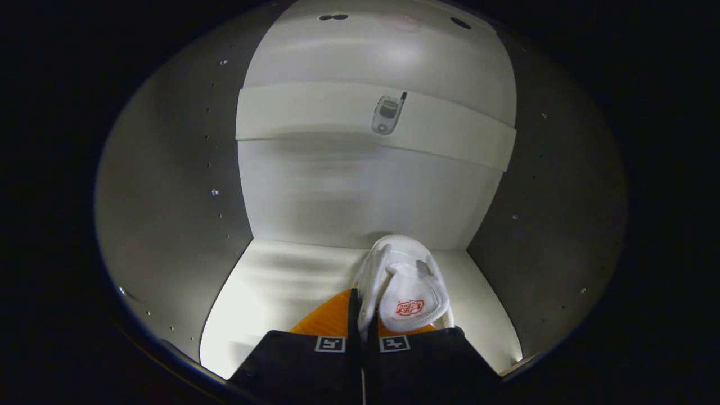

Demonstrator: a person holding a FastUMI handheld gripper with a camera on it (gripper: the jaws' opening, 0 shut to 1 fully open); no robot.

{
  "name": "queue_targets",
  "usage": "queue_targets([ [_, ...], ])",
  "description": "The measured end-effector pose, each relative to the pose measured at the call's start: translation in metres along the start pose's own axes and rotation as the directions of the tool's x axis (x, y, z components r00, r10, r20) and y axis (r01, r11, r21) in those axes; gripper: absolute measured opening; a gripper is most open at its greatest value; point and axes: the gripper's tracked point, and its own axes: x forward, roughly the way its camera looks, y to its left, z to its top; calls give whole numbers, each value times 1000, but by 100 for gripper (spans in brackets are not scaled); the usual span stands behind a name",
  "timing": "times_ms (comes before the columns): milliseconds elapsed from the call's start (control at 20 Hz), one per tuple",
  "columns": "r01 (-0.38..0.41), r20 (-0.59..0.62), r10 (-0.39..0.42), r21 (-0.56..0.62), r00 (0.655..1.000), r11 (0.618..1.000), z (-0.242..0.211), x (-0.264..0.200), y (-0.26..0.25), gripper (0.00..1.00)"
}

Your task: Open the shoe cabinet door, grab the shoes and put them into the shoe cabinet, then close the shoe cabinet door.

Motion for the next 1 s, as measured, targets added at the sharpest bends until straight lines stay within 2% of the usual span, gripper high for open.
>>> queue_targets([
  [100, -19, -20, 19, -32, 1000, 999, -7, -1, 4, 9],
  [200, -19, -19, 18, -43, 1000, 999, -8, -2, 5, 18],
  [250, -25, -22, 25, -27, 999, 999, -7, -4, 7, 27],
  [350, -48, -27, 48, 6, 998, 999, -5, -10, 10, 39],
  [600, -106, -34, 108, 50, 994, 993, -4, -40, 18, 91],
  [650, -109, -34, 111, 54, 993, 993, -3, -47, 17, 97],
  [1000, -107, 67, 101, 99, 993, 989, 24, -105, -10, 98],
])
